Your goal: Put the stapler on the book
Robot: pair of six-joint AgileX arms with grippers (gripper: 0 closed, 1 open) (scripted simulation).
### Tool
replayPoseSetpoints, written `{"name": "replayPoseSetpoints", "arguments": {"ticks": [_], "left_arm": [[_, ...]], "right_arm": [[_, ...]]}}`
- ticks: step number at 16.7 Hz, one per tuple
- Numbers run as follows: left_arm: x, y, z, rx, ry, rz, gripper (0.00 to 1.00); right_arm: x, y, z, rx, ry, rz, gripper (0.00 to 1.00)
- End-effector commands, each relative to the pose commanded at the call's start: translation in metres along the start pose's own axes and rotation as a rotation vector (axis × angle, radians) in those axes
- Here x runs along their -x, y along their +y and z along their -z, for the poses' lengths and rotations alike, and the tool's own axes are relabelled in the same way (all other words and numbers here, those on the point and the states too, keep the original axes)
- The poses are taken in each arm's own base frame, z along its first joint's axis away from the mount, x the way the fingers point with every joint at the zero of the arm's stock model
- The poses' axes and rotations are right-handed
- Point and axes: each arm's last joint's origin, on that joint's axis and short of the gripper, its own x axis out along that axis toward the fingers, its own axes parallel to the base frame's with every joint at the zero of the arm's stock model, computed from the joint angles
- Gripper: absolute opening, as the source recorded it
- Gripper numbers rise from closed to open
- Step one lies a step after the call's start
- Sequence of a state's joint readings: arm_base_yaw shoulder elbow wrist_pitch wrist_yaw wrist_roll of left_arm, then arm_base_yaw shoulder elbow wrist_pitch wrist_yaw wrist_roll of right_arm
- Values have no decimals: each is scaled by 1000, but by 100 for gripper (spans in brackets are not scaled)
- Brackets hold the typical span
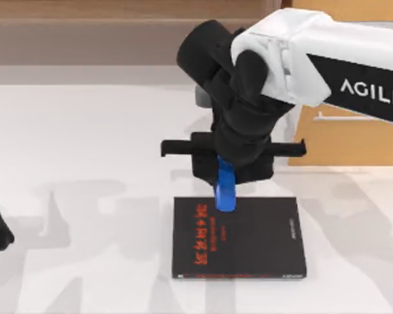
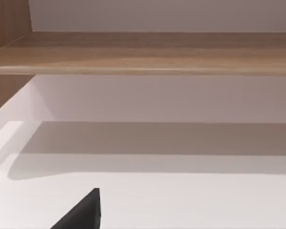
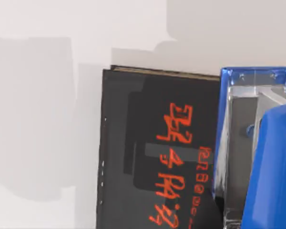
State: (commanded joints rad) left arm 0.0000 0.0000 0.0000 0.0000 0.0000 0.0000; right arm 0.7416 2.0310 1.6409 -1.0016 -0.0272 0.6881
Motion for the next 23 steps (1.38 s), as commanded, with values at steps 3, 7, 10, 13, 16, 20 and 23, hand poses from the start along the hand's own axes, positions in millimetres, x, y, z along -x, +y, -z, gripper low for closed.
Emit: {"name": "replayPoseSetpoints", "arguments": {"ticks": [3,7,10,13,16,20,23], "left_arm": [[0,0,0,0,0,0,100],[0,0,0,0,0,0,100],[0,0,0,0,0,0,100],[0,0,0,0,0,0,100],[0,0,0,0,0,0,100],[0,0,0,0,0,0,100],[0,0,0,0,0,0,100]], "right_arm": [[-11,3,24,-47,9,107,0],[-14,2,34,-72,2,165,0],[-14,2,34,-72,2,165,0],[-20,1,33,-76,4,164,0],[-36,-1,35,-73,3,164,0],[-44,-3,36,-72,2,165,0],[-44,-3,36,-72,2,165,15]]}}
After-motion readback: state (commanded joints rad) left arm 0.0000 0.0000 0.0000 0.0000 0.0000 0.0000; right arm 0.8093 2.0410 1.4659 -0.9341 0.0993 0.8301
